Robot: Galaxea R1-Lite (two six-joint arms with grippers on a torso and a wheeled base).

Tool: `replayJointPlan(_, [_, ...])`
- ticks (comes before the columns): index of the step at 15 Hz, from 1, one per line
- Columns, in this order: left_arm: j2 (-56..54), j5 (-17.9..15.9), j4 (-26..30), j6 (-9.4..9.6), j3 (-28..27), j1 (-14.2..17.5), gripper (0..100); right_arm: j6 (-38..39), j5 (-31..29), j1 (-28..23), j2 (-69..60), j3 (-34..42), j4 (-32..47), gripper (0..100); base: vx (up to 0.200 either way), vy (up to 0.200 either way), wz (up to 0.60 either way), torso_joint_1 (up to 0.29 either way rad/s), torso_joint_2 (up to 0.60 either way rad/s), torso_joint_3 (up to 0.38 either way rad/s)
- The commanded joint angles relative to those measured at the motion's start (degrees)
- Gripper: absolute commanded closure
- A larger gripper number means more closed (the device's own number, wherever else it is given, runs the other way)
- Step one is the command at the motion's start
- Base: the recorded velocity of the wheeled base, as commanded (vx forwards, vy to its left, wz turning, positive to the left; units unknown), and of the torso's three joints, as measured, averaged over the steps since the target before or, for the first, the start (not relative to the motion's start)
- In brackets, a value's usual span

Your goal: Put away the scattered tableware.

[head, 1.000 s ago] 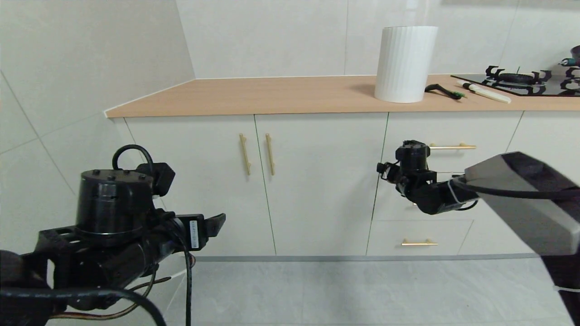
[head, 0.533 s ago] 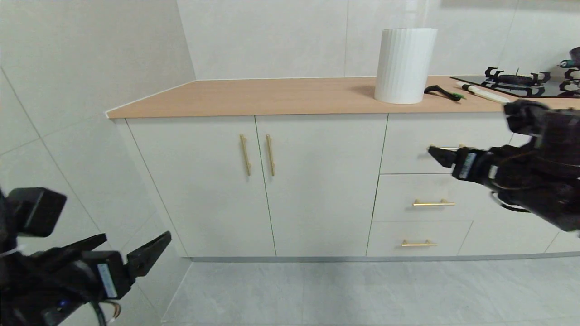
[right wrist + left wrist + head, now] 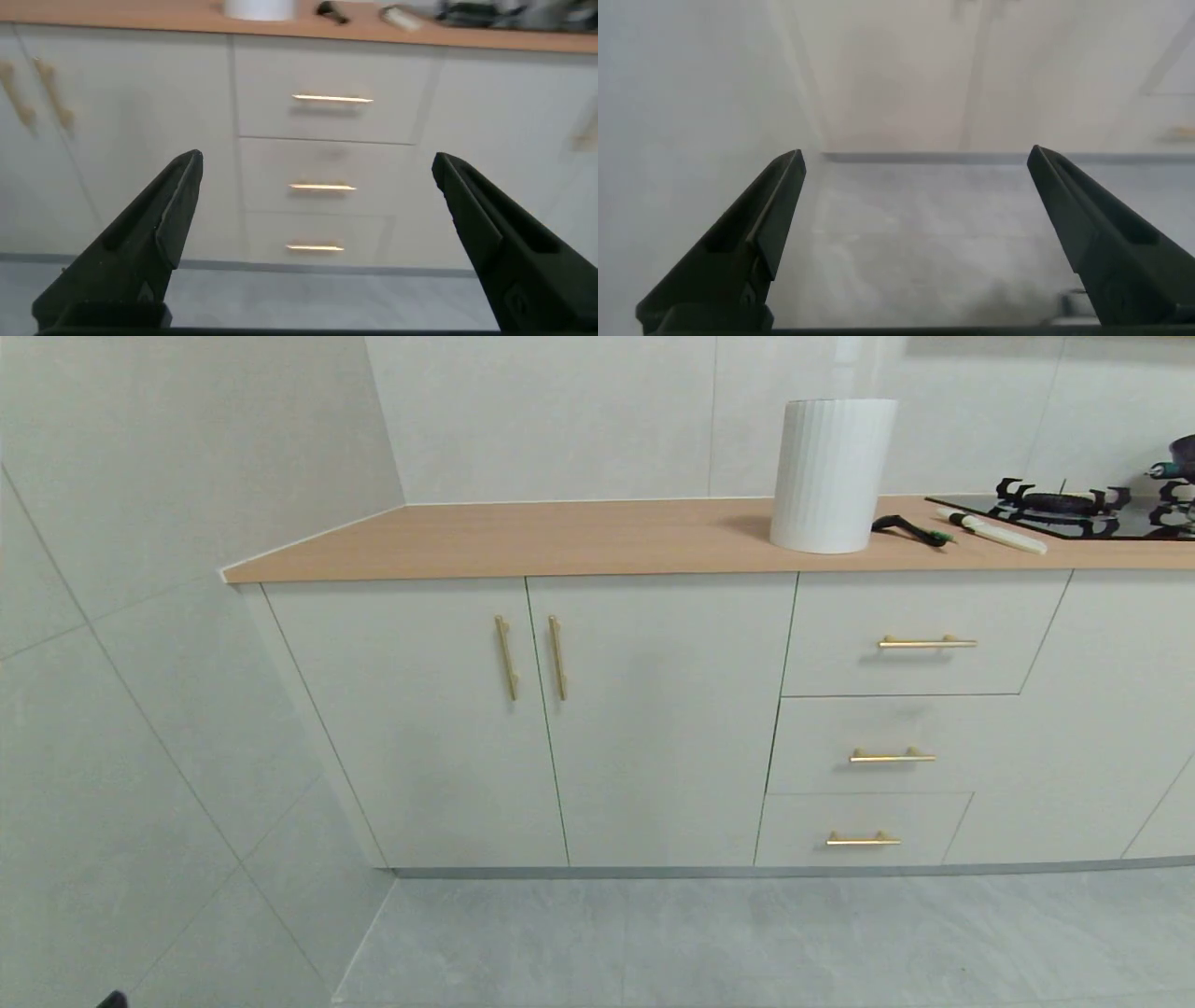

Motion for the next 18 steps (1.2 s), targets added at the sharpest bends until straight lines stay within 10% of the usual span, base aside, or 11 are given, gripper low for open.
replayJointPlan(1, [-12.38,-0.85,3.33,4.11,1.88,6.63,0,-3.18,-1.71,-2.99,-21.46,-1.88,16.88,0,0.0,0.0,0.0,0.0,0.0,0.0])
replayJointPlan(3, [-18.18,-2.7,3.42,5.7,6.62,10.94,0,-2.21,-6.1,-8.88,-21.29,-1.44,16.27,0,0.0,0.0,0.0,0.0,0.0,0.0])
replayJointPlan(8, [-18.27,5.48,1.22,0.69,11.72,11.73,0,-6.17,-3.03,-15.83,-27.0,7.7,16.0,0,0.0,0.0,0.0,0.0,0.0,0.0])
replayJointPlan(10, [-20.2,5.74,-3.17,1.48,14.8,16.83,0,-6.08,-8.04,-15.83,-27.0,13.94,6.42,0,0.0,0.0,0.0,0.0,0.0,0.0])
replayJointPlan(15, [-23.81,2.84,-4.49,1.65,15.33,18.5,0,-5.47,-4.61,-15.83,-27.0,20.97,2.47,0,0.0,0.0,0.0,0.0,0.0,0.0])
replayJointPlan(18, [-23.81,-9.9,-4.4,2.97,15.33,18.5,0,2.36,0.84,-15.83,-27.0,20.97,8.44,0,0.0,0.0,0.0,0.0,0.0,0.0])
